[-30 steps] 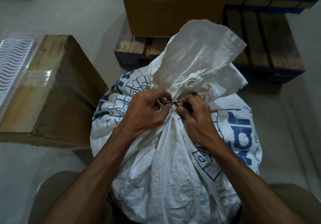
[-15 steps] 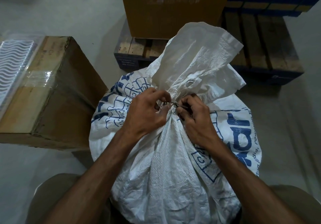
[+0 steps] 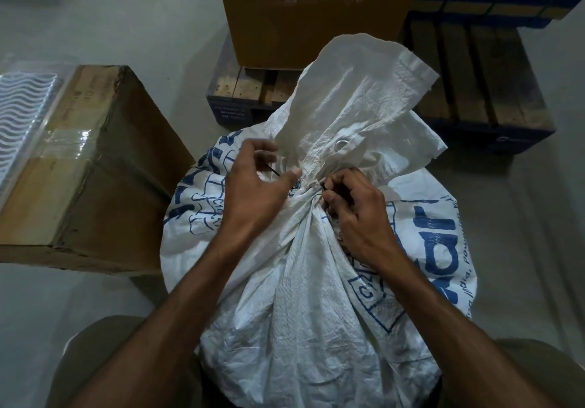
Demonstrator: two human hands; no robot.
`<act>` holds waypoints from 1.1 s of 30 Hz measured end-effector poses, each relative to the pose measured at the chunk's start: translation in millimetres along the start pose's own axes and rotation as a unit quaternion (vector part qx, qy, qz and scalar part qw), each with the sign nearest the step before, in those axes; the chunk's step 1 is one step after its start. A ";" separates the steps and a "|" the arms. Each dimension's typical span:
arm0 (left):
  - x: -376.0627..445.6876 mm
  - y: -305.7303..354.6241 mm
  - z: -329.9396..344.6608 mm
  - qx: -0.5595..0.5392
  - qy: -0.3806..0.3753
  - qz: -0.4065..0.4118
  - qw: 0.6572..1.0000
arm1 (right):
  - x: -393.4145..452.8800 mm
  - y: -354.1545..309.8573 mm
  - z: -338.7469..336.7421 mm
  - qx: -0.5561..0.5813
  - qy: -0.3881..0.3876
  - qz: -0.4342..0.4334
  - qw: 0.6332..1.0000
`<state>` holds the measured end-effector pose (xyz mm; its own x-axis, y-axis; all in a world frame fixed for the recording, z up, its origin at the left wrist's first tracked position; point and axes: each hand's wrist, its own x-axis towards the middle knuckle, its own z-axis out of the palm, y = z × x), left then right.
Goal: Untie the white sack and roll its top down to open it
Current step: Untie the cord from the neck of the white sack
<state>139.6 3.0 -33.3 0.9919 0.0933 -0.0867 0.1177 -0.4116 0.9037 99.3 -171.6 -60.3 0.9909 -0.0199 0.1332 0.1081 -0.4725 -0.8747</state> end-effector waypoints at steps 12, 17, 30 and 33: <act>-25.8 -8.1 12.5 0.181 -0.117 0.257 0.942 | -9.1 -17.8 -23.6 0.224 0.046 0.121 0.966; -57.6 -1.7 19.8 0.191 -0.128 0.287 0.930 | -32.6 -47.0 -38.0 0.326 0.063 0.154 0.931; -160.6 33.8 -79.1 0.056 -0.046 0.237 0.969 | -104.4 -149.1 -42.4 0.417 0.106 0.178 0.885; -175.0 36.1 -112.5 0.087 -0.010 0.245 0.966 | -113.9 -167.9 -21.8 0.390 0.047 0.175 0.903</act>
<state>-35.2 73.7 61.7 0.9311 -0.1676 0.3240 -0.3612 -0.5487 0.7540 -33.4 -109.2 81.6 0.9683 -0.1388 -0.2079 -0.1503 0.3415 -0.9278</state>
